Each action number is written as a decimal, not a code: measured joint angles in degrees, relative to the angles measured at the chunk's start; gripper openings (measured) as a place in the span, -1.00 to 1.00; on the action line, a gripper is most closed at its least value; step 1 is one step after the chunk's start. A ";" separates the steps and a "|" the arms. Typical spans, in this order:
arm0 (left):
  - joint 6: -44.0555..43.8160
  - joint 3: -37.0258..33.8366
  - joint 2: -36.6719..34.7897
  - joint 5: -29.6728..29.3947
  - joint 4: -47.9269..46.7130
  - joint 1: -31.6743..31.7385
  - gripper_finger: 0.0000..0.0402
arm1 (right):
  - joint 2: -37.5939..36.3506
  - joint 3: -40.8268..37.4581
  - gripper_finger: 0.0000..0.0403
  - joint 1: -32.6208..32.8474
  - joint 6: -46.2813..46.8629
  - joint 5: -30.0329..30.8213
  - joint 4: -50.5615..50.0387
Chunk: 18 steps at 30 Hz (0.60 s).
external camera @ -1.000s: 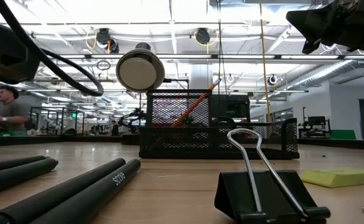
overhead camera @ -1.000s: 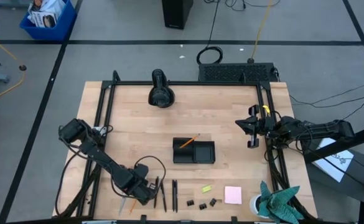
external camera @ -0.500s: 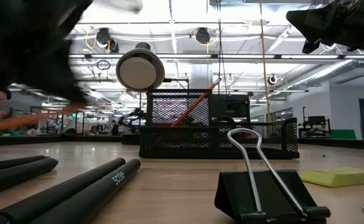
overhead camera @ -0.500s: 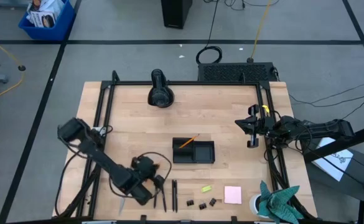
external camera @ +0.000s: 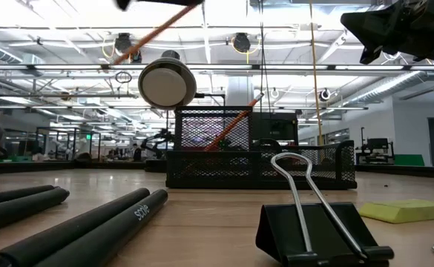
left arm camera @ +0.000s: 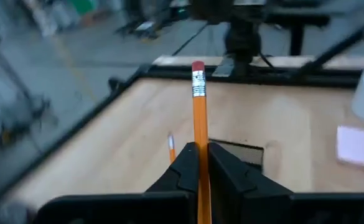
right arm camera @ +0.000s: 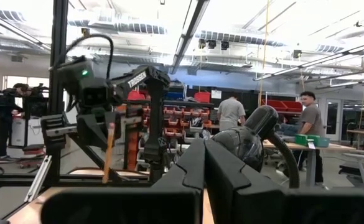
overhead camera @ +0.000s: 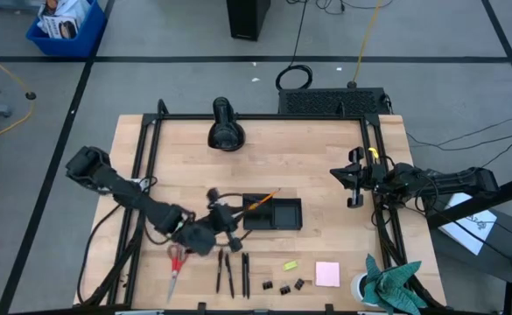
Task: Pick and place office supplies into organizer
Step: Put the pencil into the desk organizer
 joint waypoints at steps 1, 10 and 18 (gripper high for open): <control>4.49 -0.04 0.11 1.67 2.25 1.23 -0.91 | 0.03 0.02 -1.00 0.00 0.02 0.00 0.03; 22.70 -6.29 0.01 23.30 27.75 15.67 -0.90 | 0.03 0.00 -1.00 0.00 0.00 -0.11 0.11; 18.81 -22.22 1.23 42.63 58.72 23.00 -0.96 | 0.03 0.02 -1.00 0.00 -0.44 -0.11 0.11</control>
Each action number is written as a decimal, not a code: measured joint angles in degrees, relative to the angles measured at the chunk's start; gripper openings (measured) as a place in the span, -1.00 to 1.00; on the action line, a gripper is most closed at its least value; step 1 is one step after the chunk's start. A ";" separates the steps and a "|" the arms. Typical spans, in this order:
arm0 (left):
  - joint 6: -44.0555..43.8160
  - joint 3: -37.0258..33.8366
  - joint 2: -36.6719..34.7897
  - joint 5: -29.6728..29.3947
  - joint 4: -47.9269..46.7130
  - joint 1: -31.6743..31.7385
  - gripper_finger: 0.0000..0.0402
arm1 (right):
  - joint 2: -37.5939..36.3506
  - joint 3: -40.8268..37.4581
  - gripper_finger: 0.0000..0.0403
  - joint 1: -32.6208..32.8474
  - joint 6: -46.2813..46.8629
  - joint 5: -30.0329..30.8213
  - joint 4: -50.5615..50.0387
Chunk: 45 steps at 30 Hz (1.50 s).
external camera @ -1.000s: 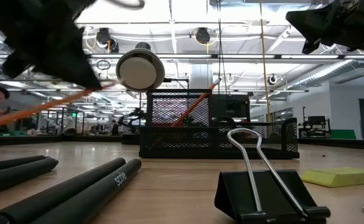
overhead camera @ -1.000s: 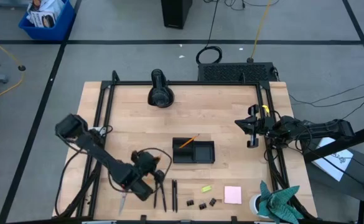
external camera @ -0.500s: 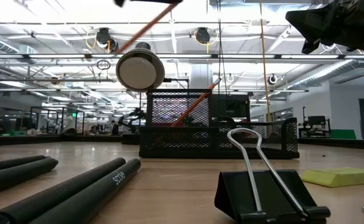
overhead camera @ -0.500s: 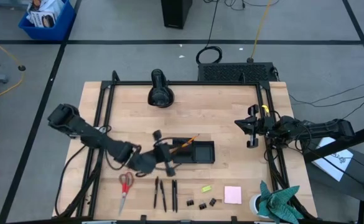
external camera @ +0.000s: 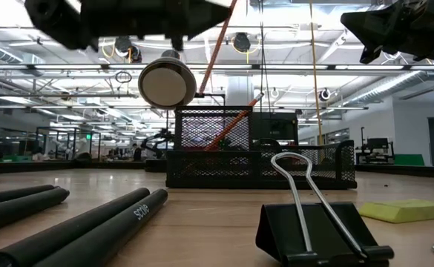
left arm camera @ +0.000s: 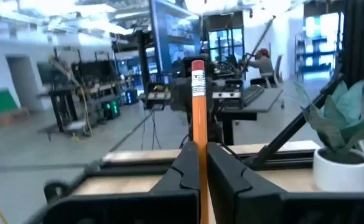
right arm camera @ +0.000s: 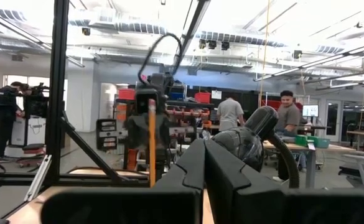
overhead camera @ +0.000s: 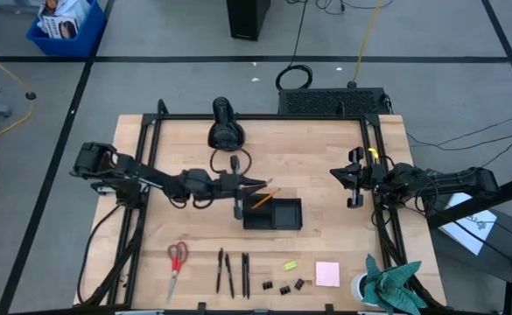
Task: Pick and place office supplies into organizer
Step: Put the pencil into the desk organizer
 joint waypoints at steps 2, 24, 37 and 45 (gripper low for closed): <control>-2.95 -0.97 0.72 -0.24 0.73 0.42 -0.92 | 0.00 0.00 -1.00 0.00 -0.86 0.02 0.02; -10.36 3.24 16.95 -0.46 2.53 1.47 -0.93 | 2.00 -0.02 -1.00 -0.04 -2.61 0.37 1.99; -15.37 3.26 17.66 -2.49 -2.16 1.68 -0.81 | 2.45 -0.01 -1.00 -0.04 -2.55 0.37 1.99; -17.27 3.31 17.64 -2.54 -2.87 1.57 -0.80 | 2.45 0.00 -1.00 -0.04 -2.53 0.37 1.99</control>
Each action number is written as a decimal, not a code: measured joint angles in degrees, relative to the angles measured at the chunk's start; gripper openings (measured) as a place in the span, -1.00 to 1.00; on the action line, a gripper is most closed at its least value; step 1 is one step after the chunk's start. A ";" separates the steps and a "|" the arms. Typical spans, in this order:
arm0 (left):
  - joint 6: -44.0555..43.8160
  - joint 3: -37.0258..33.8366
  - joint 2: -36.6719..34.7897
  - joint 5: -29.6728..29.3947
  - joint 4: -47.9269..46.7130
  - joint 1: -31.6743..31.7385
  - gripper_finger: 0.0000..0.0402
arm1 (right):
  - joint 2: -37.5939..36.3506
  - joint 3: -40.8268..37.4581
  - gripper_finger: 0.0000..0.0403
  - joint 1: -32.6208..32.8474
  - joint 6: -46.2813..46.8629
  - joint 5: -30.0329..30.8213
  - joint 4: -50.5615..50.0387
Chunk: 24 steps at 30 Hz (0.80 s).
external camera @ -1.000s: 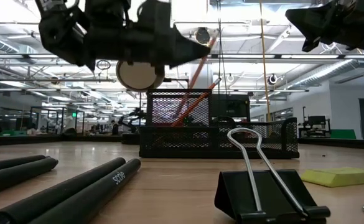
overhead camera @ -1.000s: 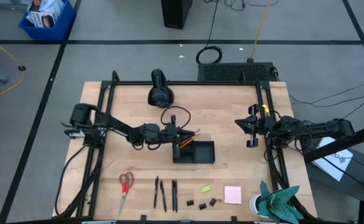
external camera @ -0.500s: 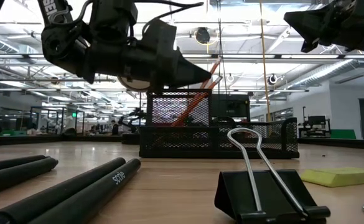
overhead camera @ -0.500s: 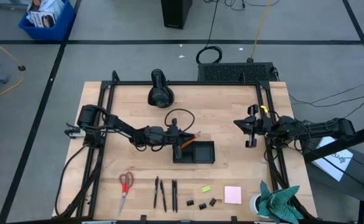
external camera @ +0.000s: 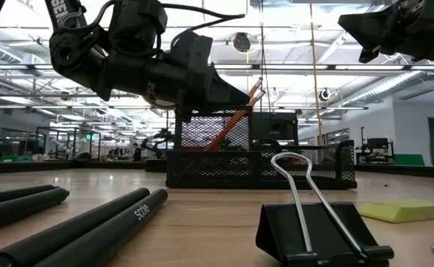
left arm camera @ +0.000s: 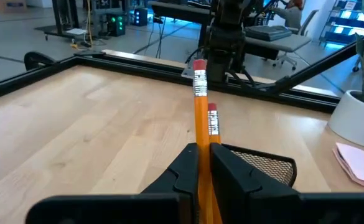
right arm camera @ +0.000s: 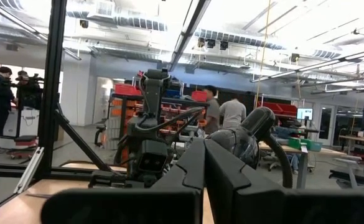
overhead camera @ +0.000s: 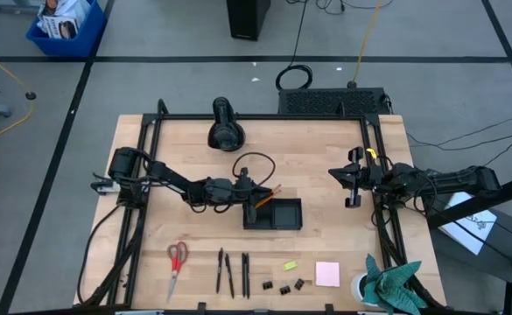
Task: Pick and place office supplies into organizer
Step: Put the pencil into the desk organizer, then put the scissors into the desk organizer
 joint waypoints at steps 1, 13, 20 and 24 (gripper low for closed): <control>0.00 0.00 0.00 0.01 0.00 0.00 -0.79 | 0.00 -0.02 -1.00 0.00 0.00 0.00 0.00; -1.05 0.00 -0.22 1.22 -0.21 0.00 -0.31 | 0.00 -0.01 -1.00 0.02 0.02 -0.17 0.00; 1.98 1.39 -6.35 -0.35 -8.78 -1.44 -0.19 | -0.02 -0.02 -1.00 0.02 0.02 -0.20 0.00; 0.88 9.58 -15.92 -9.79 -38.96 -5.93 -0.19 | -0.02 0.00 -1.00 0.02 0.04 -0.22 0.00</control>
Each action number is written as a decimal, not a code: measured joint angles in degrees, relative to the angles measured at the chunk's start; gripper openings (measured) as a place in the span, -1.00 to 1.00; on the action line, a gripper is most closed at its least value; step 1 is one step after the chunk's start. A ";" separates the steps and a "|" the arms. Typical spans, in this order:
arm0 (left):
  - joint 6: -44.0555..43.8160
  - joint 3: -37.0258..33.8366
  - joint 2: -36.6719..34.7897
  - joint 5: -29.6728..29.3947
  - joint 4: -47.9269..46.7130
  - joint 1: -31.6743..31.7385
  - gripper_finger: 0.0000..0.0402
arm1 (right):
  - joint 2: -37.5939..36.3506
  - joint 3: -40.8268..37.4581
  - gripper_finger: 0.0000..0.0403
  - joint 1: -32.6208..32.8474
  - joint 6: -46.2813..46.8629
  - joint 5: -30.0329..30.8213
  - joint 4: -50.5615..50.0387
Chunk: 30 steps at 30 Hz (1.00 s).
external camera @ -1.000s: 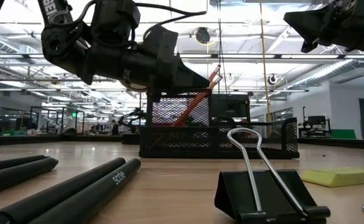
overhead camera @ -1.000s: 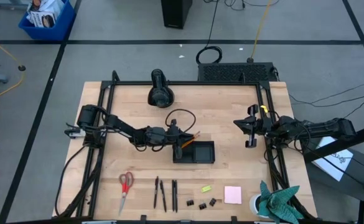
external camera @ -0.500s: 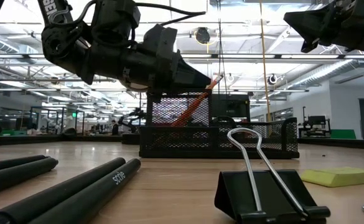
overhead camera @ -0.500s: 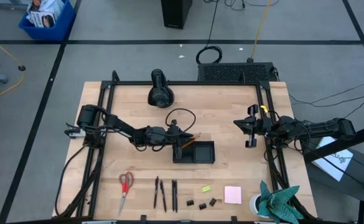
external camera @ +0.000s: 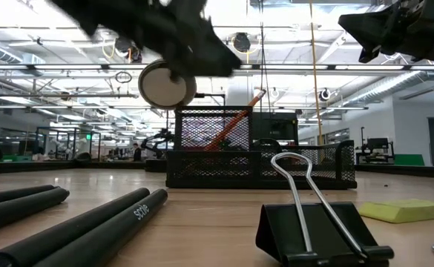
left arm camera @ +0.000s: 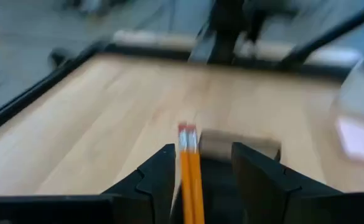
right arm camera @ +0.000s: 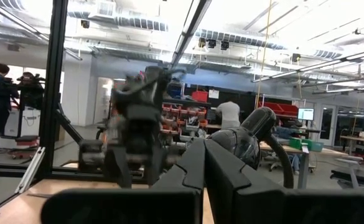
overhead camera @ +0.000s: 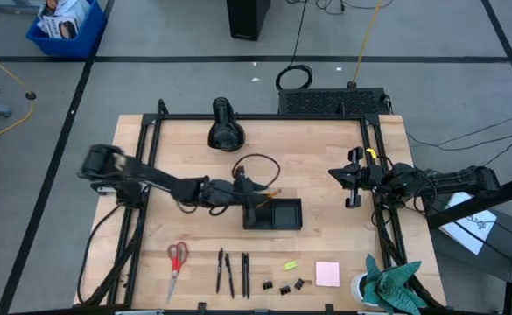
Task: Pick and place office supplies into organizer
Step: Put the scissors into the desk organizer
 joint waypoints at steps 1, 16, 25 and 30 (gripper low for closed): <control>-2.06 3.37 -1.62 -2.75 -9.25 -1.62 -0.19 | 0.00 -0.02 -1.00 0.00 0.00 0.00 0.00; -87.53 34.51 4.88 1.63 -100.34 -28.30 -0.19 | 0.00 0.00 -1.00 0.11 3.44 -0.22 -0.31; -111.79 28.62 12.45 8.94 -96.15 -36.91 -0.19 | 0.00 -0.01 -1.00 0.12 4.27 -0.22 0.04; -100.08 27.01 14.62 8.63 -93.96 -37.53 -0.19 | 0.00 -0.01 -1.00 0.11 4.12 -0.24 0.04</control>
